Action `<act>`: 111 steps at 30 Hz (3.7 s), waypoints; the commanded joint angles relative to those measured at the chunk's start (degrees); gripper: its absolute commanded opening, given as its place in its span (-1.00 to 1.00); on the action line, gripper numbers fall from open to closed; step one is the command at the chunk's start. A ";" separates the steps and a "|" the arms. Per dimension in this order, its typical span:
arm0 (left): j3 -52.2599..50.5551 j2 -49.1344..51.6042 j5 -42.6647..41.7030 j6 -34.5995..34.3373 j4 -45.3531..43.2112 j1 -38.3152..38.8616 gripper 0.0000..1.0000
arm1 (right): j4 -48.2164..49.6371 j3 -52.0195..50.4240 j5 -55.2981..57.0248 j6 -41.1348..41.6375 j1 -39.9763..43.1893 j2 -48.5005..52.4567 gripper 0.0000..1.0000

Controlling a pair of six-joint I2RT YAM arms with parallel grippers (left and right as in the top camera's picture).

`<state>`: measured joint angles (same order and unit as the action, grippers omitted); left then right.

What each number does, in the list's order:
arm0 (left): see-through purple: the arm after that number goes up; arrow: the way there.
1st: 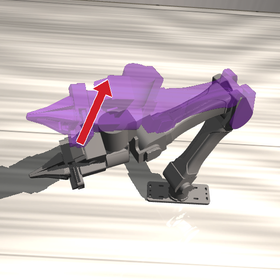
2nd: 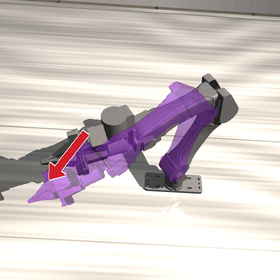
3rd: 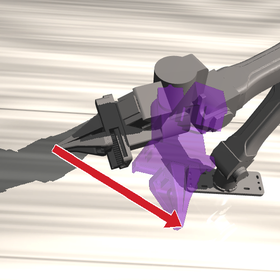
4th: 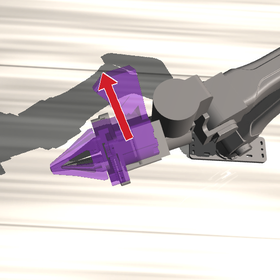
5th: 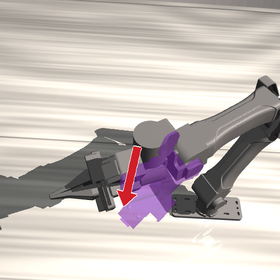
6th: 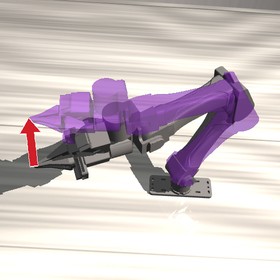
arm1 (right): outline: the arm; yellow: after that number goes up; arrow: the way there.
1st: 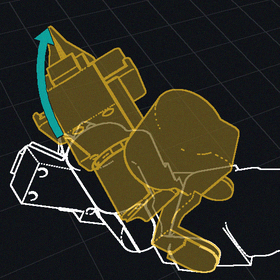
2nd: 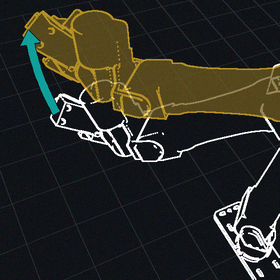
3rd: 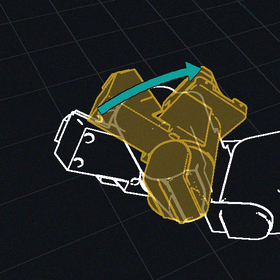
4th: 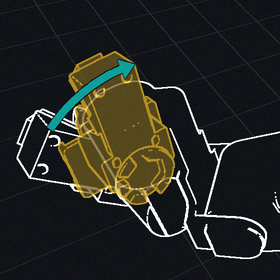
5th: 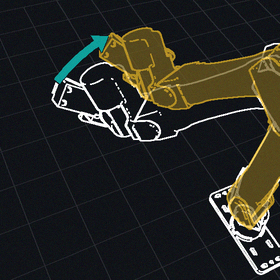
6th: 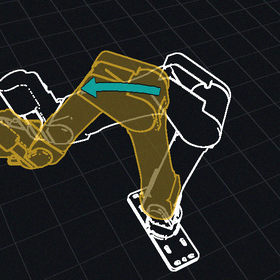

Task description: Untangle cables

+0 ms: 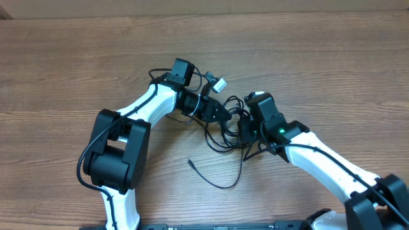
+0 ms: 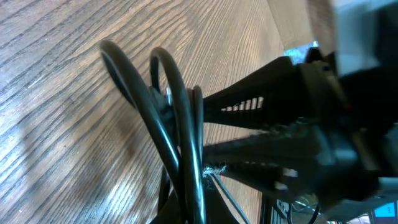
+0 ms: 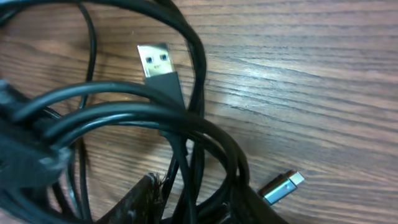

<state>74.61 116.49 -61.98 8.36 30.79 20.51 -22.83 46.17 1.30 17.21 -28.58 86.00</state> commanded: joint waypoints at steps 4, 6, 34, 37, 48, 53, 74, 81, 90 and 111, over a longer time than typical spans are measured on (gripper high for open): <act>-0.28 0.42 -2.21 -0.87 -0.22 0.17 -0.92 | 2.91 1.05 -0.52 -1.03 -0.24 0.81 -0.64; -0.28 0.42 -2.21 -0.87 -0.22 0.17 -0.92 | 3.15 1.07 -0.50 -1.03 -0.24 0.81 -0.76; -0.28 0.42 -2.64 -2.21 -0.76 0.13 -0.92 | -1.95 1.09 -4.39 -5.79 -0.24 -4.48 -0.59; -0.28 0.42 -4.17 -2.19 -0.66 0.13 -0.91 | 0.17 1.09 -4.37 -5.79 -0.24 -2.54 -0.60; -0.28 0.42 -5.60 -2.16 -0.63 0.13 -0.91 | 4.15 1.09 -0.72 -5.77 -0.24 -0.04 -0.60; -0.28 0.42 -4.70 -2.16 -0.63 0.13 -0.92 | 5.01 1.09 -0.74 -6.40 -0.24 -0.04 -0.60; -0.28 0.42 -8.94 -0.15 0.13 0.13 -0.92 | 3.67 1.09 0.07 -8.72 -0.24 -0.04 -0.93; -0.28 0.42 -8.04 -0.22 -1.14 0.11 -0.92 | 2.38 1.16 -5.31 -8.50 -0.24 -2.23 -0.93; -0.28 0.42 -7.93 -0.24 -2.34 -0.11 -0.92 | -5.79 1.16 -9.99 -4.83 -0.24 -8.13 -0.93; -0.28 0.42 -4.55 -1.81 -2.47 -1.16 -0.92 | -20.20 1.03 -9.97 42.21 -0.31 -8.09 -0.93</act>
<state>74.59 116.49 -66.15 6.35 28.67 19.73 -42.65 46.39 -8.60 47.53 -28.60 78.85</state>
